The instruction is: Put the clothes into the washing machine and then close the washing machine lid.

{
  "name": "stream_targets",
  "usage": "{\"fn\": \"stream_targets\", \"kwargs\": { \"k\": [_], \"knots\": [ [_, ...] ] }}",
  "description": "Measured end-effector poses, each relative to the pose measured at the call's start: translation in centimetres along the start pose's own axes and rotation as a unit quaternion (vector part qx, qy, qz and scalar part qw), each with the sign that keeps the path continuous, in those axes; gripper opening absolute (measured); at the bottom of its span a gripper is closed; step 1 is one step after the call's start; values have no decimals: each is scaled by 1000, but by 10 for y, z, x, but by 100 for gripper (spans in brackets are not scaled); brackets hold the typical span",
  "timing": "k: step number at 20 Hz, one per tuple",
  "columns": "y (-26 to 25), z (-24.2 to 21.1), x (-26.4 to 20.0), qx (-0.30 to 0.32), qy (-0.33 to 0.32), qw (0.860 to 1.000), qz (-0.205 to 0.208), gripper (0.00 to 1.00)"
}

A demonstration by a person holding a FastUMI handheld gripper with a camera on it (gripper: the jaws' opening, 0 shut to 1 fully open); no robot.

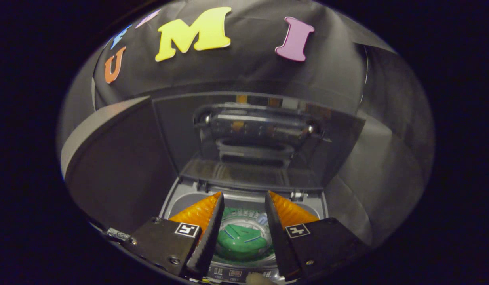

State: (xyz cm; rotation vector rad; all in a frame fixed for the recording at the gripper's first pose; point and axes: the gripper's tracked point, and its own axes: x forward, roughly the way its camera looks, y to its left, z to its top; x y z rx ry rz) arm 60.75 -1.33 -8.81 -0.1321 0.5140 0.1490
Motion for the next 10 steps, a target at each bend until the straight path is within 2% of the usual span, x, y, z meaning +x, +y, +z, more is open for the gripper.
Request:
{"fn": "stream_targets", "kwargs": {
  "k": [10],
  "knots": [
    [-14, 102, -10, 17, -82, 996, -7, 67]
  ]
}}
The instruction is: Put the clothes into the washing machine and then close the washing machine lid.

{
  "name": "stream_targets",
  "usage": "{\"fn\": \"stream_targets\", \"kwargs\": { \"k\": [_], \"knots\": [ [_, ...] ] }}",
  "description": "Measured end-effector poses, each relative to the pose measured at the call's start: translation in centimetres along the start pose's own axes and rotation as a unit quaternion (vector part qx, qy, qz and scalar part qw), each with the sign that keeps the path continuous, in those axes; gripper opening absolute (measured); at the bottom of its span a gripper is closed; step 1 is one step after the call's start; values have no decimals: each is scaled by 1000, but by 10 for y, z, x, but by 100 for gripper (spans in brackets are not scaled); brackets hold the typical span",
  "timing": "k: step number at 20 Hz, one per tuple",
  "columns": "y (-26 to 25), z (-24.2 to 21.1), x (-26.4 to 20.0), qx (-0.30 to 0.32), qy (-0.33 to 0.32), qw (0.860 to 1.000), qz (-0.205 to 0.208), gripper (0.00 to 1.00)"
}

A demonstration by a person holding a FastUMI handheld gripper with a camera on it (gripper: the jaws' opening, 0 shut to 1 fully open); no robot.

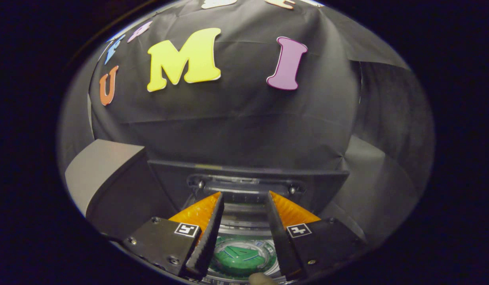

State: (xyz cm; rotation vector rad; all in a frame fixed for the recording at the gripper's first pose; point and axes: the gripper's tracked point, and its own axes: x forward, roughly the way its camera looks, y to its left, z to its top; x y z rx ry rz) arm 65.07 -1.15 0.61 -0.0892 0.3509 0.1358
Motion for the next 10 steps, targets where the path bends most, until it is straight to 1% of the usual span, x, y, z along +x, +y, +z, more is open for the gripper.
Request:
{"fn": "stream_targets", "kwargs": {
  "k": [5, 8, 10],
  "knots": [
    [-8, 35, 23, 12, -14, 1000, -8, 67],
    [-3, 43, 43, 21, -4, 1000, -2, 67],
    [-3, 46, 57, 14, -6, 1000, -6, 67]
  ]
}}
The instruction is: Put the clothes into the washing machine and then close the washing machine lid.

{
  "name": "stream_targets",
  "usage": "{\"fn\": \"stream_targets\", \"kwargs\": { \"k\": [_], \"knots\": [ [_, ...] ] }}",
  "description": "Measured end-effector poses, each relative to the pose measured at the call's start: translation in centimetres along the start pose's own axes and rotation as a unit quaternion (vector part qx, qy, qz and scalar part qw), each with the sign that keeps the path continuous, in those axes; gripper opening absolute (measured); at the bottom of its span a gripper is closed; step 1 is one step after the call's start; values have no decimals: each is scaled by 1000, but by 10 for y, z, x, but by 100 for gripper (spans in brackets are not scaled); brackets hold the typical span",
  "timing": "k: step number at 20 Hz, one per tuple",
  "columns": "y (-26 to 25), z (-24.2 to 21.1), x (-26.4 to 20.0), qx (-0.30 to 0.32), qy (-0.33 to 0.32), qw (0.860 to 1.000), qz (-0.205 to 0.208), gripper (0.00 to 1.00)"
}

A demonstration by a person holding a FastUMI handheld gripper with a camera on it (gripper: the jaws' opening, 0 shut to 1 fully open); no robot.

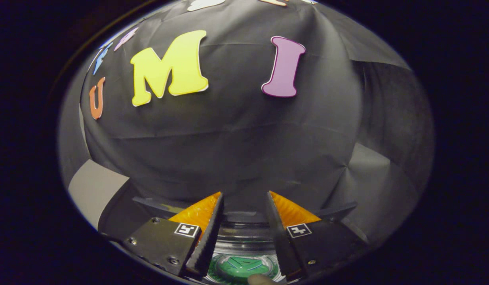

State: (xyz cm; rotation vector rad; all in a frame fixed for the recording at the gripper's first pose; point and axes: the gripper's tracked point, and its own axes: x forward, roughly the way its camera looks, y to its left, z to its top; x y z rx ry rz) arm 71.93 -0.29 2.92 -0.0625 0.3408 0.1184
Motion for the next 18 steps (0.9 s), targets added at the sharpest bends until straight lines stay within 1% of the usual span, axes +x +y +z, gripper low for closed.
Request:
{"fn": "stream_targets", "kwargs": {
  "k": [3, 5, 6, 8, 13, 18],
  "knots": [
    [0, -5, 16, 10, 10, 1000, -3, 67],
    [-3, -5, 20, 22, 2, 1000, -5, 67],
    [-3, -7, 19, 21, -5, 1000, -4, 67],
    [-2, -7, 18, 16, -13, 1000, -3, 71],
    [-1, -6, 14, 11, -49, 999, -1, 72],
    [-2, -11, 0, 10, -87, 996, -1, 72]
  ]
}}
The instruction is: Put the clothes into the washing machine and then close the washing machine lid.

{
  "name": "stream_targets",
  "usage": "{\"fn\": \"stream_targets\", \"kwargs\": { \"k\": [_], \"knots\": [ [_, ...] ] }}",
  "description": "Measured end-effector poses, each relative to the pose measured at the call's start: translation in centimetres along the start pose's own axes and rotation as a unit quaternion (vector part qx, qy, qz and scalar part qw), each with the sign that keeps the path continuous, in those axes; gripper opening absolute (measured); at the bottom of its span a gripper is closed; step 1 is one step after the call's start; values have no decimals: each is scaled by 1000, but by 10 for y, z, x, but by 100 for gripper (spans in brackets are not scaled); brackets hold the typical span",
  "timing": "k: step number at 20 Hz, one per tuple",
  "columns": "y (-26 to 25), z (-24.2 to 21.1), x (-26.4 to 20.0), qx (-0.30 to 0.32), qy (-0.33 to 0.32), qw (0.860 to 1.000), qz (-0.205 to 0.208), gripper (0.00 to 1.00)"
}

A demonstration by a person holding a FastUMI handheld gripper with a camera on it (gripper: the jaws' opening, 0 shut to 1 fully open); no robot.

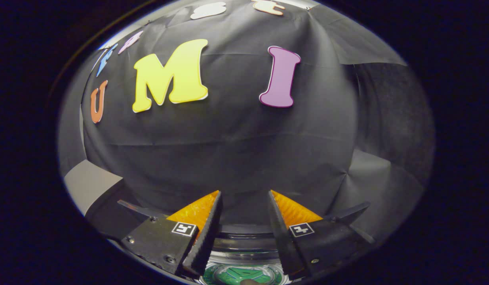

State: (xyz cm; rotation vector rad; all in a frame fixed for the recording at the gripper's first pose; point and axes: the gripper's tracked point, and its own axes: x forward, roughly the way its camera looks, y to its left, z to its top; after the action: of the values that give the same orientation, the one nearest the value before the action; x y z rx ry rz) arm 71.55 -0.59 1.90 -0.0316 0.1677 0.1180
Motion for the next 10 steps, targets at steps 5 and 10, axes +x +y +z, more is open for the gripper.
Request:
{"fn": "stream_targets", "kwargs": {
  "k": [5, 10],
  "knots": [
    [0, -2, -16, -2, -51, 999, 2, 72],
    [1, -4, -27, -1, -83, 997, 0, 73]
  ]
}}
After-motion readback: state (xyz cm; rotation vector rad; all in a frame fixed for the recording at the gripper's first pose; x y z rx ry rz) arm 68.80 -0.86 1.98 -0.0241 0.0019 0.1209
